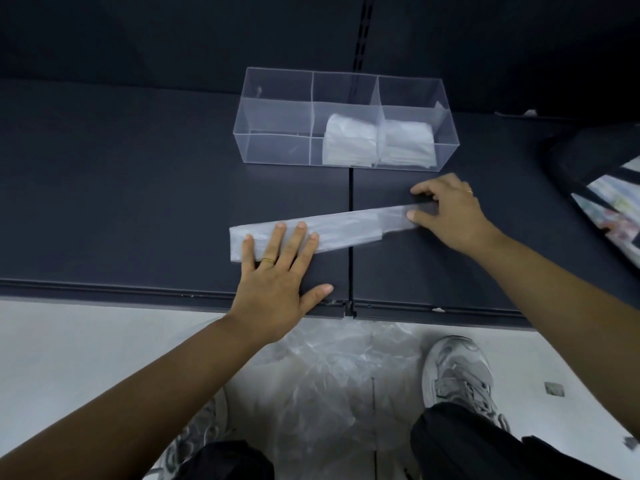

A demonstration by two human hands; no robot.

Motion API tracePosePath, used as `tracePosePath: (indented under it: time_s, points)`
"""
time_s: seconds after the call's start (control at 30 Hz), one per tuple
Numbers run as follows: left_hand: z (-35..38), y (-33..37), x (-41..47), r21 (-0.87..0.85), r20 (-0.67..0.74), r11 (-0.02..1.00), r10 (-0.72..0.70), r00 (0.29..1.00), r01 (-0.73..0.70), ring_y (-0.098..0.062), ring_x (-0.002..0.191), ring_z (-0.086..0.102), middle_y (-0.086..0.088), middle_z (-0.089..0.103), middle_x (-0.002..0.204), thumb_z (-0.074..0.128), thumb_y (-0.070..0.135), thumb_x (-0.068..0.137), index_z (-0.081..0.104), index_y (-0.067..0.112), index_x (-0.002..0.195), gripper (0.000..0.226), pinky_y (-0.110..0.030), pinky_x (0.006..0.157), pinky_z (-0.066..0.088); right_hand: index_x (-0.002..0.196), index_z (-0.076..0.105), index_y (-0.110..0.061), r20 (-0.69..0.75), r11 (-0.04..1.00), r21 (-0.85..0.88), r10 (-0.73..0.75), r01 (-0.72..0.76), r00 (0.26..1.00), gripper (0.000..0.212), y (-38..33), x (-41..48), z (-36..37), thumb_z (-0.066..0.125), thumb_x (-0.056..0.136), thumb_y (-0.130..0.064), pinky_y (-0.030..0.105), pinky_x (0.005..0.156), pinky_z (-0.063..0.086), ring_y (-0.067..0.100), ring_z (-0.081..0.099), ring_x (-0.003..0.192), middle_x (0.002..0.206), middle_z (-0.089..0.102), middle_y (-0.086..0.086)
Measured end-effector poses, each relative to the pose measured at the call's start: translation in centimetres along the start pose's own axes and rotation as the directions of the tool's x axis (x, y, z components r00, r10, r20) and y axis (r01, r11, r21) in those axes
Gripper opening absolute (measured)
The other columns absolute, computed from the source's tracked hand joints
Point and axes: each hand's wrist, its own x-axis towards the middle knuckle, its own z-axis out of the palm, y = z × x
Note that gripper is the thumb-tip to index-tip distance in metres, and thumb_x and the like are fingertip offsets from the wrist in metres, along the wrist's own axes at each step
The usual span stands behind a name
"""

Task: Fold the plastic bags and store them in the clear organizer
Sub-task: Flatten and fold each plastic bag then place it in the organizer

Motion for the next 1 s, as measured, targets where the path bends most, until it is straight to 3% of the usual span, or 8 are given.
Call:
tracePosePath:
  time_s: [0.2, 0.3, 0.37, 0.47, 0.63, 0.73, 0.9, 1.0]
  points:
    - [-0.1, -0.2, 0.0, -0.014, -0.001, 1.000, -0.006, 1.000, 0.006, -0.022, 0.147, -0.015, 0.006, -0.013, 0.160, -0.012, 0.072, 0.080, -0.013, 0.030, 0.150, 0.082, -0.063, 0.114, -0.004, 0.088, 0.066, -0.012, 0.019, 0.994, -0.010, -0.107, 0.108, 0.994, 0.006, 1.2, 0.3, -0.6, 0.068, 0.086, -0.017, 0.039, 0.102, 0.035, 0.022, 0.043, 0.109, 0.103, 0.048, -0.001]
    - [-0.5, -0.5, 0.2, -0.026, -0.002, 0.999, 0.031, 1.000, -0.031, -0.022, 0.148, -0.009, 0.006, -0.005, 0.161, -0.007, 0.073, 0.082, -0.001, 0.028, 0.153, 0.084, -0.063, 0.113, -0.003, 0.081, 0.062, -0.015, 0.016, 0.992, 0.029, -0.122, 0.122, 0.992, 0.008, 1.4, 0.1, -0.8, 0.067, 0.087, -0.016, 0.022, 0.082, 0.038, 0.012, 0.049, 0.088, 0.092, 0.051, -0.005]
    - [-0.7, -1.4, 0.4, -0.035, -0.020, 0.996, 0.083, 0.996, -0.084, -0.020, 0.148, -0.009, 0.006, -0.002, 0.161, -0.004, 0.073, 0.083, 0.005, 0.027, 0.153, 0.084, -0.061, 0.114, -0.004, 0.079, 0.059, -0.018, 0.055, 0.988, 0.153, -0.040, 0.031, 0.998, 0.011, 1.6, -0.8, -1.3, 0.067, 0.086, -0.014, 0.015, 0.063, 0.038, 0.005, 0.049, 0.066, 0.078, 0.054, -0.005]
    - [-1.3, -1.8, 0.7, -0.068, -0.064, 0.983, 0.167, 0.984, -0.171, -0.018, 0.148, -0.009, 0.004, 0.002, 0.161, 0.007, 0.071, 0.087, 0.014, 0.021, 0.154, 0.084, -0.054, 0.117, -0.006, 0.092, 0.060, -0.010, 0.258, 0.902, 0.383, 0.101, -0.198, 0.961, 0.013, 1.8, -3.3, -2.2, 0.066, 0.084, -0.003, 0.016, 0.050, 0.042, 0.004, 0.050, 0.050, 0.064, 0.058, -0.001]
    - [-1.3, 5.2, -0.4, -0.184, -0.062, 0.909, 0.369, 0.927, -0.374, -0.016, 0.145, -0.021, -0.002, -0.013, 0.160, 0.017, 0.074, 0.087, -0.009, 0.014, 0.151, 0.091, -0.042, 0.119, -0.009, 0.103, 0.058, -0.005, 0.580, 0.698, 0.509, 0.154, -0.504, 0.800, 0.017, 1.1, -9.4, -3.5, 0.062, 0.087, 0.001, 0.018, 0.047, 0.045, 0.010, 0.059, 0.053, 0.066, 0.068, 0.008]
    - [-1.3, 9.1, -1.8, -0.315, -0.136, 0.865, 0.365, 0.921, -0.389, -0.013, 0.146, -0.017, -0.001, -0.009, 0.160, 0.027, 0.065, 0.091, -0.003, 0.013, 0.152, 0.085, -0.037, 0.118, -0.011, 0.101, 0.057, -0.004, 0.697, 0.593, 0.555, 0.053, -0.584, 0.715, 0.024, -0.1, -12.5, -4.4, 0.067, 0.080, -0.008, 0.020, 0.052, 0.049, 0.014, 0.066, 0.061, 0.076, 0.072, 0.012]
    - [-3.5, 11.2, -3.1, -0.681, -0.328, 0.647, 0.150, 0.932, -0.344, -0.012, 0.135, 0.040, -0.002, 0.049, 0.143, 0.050, 0.028, 0.092, 0.050, 0.011, 0.137, 0.048, -0.022, 0.114, 0.027, 0.097, 0.061, -0.006, 0.741, 0.498, 0.642, -0.207, -0.583, 0.639, 0.033, -1.2, -13.6, -6.0, 0.078, 0.075, -0.023, 0.019, 0.055, 0.049, 0.015, 0.065, 0.064, 0.079, 0.070, 0.013]
    - [-5.3, 10.8, -3.2, -0.919, -0.181, 0.345, 0.063, 0.981, -0.191, -0.017, 0.109, 0.063, -0.002, 0.069, 0.117, 0.049, 0.014, 0.093, 0.065, 0.021, 0.123, 0.034, -0.032, 0.096, 0.049, 0.098, 0.067, -0.017, 0.615, 0.550, 0.723, -0.236, -0.418, 0.753, 0.040, -0.4, -11.4, -6.8, 0.079, 0.071, -0.044, 0.018, 0.056, 0.048, 0.010, 0.059, 0.065, 0.084, 0.066, 0.006]
